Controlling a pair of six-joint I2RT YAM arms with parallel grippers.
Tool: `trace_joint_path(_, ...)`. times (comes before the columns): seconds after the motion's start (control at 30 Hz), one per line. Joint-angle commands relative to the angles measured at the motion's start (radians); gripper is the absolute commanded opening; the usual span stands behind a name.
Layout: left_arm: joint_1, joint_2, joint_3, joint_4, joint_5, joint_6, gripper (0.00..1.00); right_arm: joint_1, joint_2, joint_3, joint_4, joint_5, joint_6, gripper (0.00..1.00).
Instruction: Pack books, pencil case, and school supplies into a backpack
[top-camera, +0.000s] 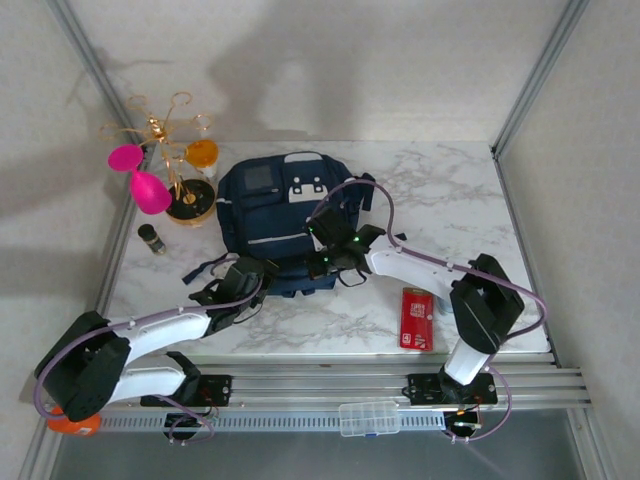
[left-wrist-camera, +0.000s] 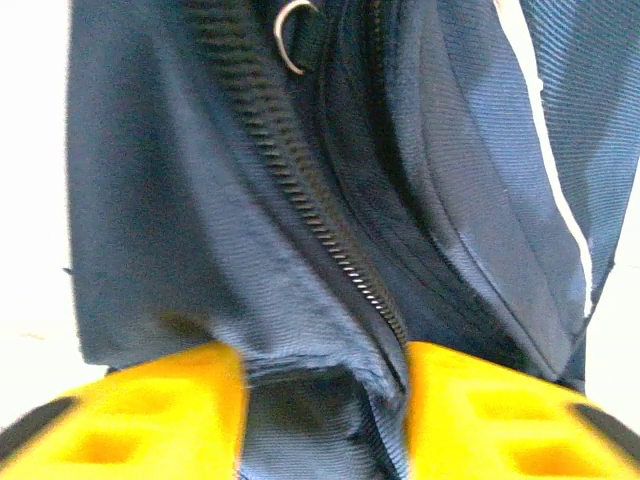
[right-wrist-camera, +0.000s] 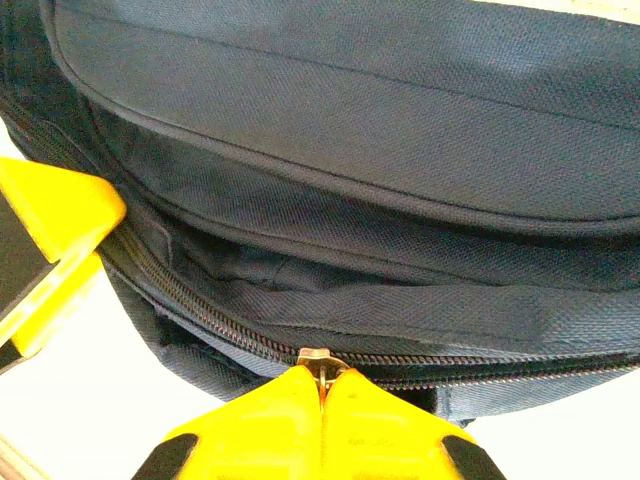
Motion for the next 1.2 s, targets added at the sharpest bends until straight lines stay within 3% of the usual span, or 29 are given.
trace_joint_path(0.0,0.067,-0.001,0.035,-0.025,-0.109,0.058,0.24,0.001,0.002,0.022,-0.139,0.108,-0.025,0.00)
trace_joint_path(0.07,0.125,-0.011,0.033,-0.058,-0.095,0.111,0.07,0.001,-0.018,-0.013,-0.159,0.153,-0.026,0.00)
trace_joint_path(0.13,0.197,-0.024,0.025,-0.067,-0.053,0.178,0.01,-0.004,-0.028,-0.045,-0.168,0.206,-0.025,0.00)
trace_joint_path(0.23,0.283,-0.061,0.029,-0.129,-0.054,0.270,0.00,-0.025,-0.038,-0.078,-0.175,0.251,-0.007,0.00)
trace_joint_path(0.37,0.326,-0.105,0.056,-0.181,-0.022,0.355,0.00,0.014,-0.040,-0.072,-0.085,0.134,-0.019,0.00)
trace_joint_path(0.47,0.318,-0.152,0.068,-0.206,0.070,0.346,0.30,0.065,-0.035,-0.060,-0.030,0.087,-0.020,0.00)
trace_joint_path(0.53,0.252,-0.204,0.037,-0.162,0.103,0.277,0.41,0.080,-0.038,-0.075,0.024,0.043,-0.015,0.00)
trace_joint_path(0.67,0.058,-0.233,0.047,-0.161,0.038,0.095,0.62,0.081,-0.045,-0.089,0.046,0.064,-0.009,0.00)
trace_joint_path(0.8,-0.091,-0.163,0.040,-0.016,-0.009,-0.072,0.67,0.081,-0.058,-0.117,0.072,0.081,-0.019,0.00)
trace_joint_path(0.9,-0.130,-0.044,0.082,0.044,-0.005,-0.137,0.71,0.082,-0.051,-0.124,0.075,0.102,-0.025,0.00)
trace_joint_path(1.03,-0.160,0.112,0.161,0.062,-0.014,-0.214,0.68,0.081,-0.050,-0.134,0.103,0.080,-0.033,0.00)
trace_joint_path(1.17,-0.193,0.212,0.136,0.065,-0.085,-0.407,0.38,0.082,-0.039,-0.141,0.113,0.098,-0.037,0.00)
